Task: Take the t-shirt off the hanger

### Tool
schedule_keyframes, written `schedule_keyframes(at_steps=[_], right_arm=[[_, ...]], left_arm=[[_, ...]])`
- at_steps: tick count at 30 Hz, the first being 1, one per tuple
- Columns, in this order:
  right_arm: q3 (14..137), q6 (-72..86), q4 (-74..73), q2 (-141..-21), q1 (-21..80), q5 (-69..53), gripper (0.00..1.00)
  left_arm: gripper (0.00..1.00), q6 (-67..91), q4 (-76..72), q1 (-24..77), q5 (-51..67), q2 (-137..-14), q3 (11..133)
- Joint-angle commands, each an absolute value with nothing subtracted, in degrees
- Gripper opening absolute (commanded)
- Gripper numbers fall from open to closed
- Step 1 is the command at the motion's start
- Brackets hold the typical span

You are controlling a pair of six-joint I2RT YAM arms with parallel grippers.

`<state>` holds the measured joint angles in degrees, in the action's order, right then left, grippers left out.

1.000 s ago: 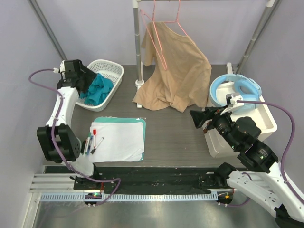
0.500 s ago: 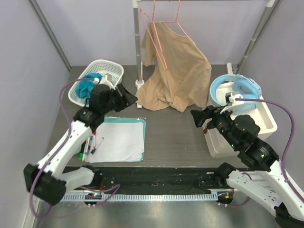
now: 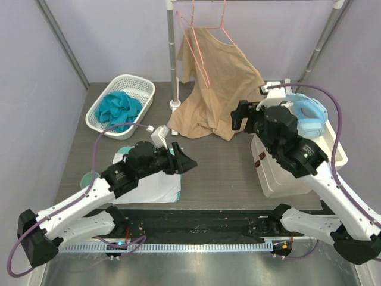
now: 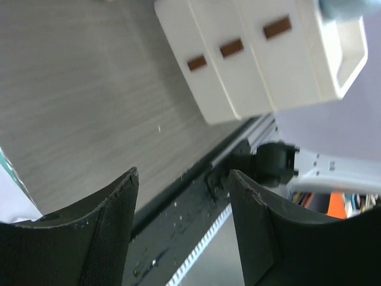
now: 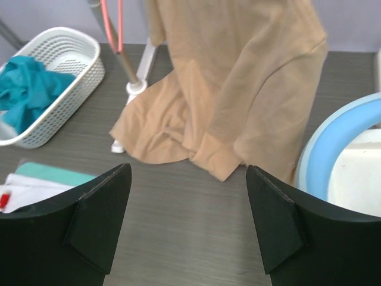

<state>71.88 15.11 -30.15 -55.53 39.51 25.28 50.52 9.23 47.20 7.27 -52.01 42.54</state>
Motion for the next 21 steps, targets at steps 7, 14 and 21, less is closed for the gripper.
schedule_keyframes(at_steps=[7,14,21], right_arm=[[93.85,3.34,-30.50,-72.84,30.34,27.55,0.85],[106.16,-4.92,-31.64,-83.74,23.21,16.04,0.85],[114.78,-5.45,-32.08,-91.13,19.42,6.16,0.76]], left_arm=[[0.63,49.31,7.28,51.94,6.95,-49.84,44.12],[0.64,45.44,16.50,51.86,2.20,-46.94,47.19],[0.65,43.68,21.44,51.86,-1.58,-44.39,50.01]])
